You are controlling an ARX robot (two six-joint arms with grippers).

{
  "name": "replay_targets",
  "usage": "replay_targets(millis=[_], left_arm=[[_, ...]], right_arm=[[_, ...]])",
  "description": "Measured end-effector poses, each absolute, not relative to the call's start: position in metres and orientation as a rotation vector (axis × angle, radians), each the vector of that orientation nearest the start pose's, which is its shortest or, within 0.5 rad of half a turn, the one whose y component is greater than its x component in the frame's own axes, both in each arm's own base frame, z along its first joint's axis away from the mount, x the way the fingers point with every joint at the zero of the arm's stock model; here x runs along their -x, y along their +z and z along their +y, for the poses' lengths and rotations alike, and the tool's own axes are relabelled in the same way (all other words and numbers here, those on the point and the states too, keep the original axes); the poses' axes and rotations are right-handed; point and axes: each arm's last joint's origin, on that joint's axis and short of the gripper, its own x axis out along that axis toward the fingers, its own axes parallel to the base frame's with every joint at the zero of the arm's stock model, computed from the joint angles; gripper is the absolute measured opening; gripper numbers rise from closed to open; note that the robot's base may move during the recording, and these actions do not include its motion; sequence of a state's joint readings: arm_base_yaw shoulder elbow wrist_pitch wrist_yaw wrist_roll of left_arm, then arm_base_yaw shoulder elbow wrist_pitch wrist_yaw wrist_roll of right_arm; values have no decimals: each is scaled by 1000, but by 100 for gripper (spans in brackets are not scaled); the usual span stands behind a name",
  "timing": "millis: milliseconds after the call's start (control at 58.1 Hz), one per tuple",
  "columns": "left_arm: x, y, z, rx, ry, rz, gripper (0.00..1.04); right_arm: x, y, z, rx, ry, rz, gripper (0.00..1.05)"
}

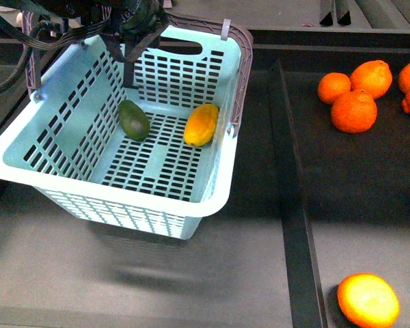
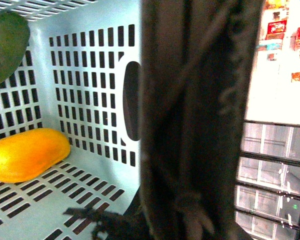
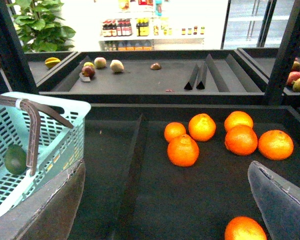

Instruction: Pick mango and avocado into basket

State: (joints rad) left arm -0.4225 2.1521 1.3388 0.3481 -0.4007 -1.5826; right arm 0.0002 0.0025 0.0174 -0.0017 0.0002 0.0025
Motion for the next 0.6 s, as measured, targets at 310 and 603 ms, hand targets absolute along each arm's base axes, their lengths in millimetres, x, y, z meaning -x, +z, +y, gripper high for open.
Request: replay_targets(millis=[310,603], left_arm=[[-429,138,-185,1373,405,435,17],[-424,137,-184,1316,537,542,73]], right_arm=[[-97,169,0,-3,0,-13,96],[-97,169,0,-2,0,-13,96]])
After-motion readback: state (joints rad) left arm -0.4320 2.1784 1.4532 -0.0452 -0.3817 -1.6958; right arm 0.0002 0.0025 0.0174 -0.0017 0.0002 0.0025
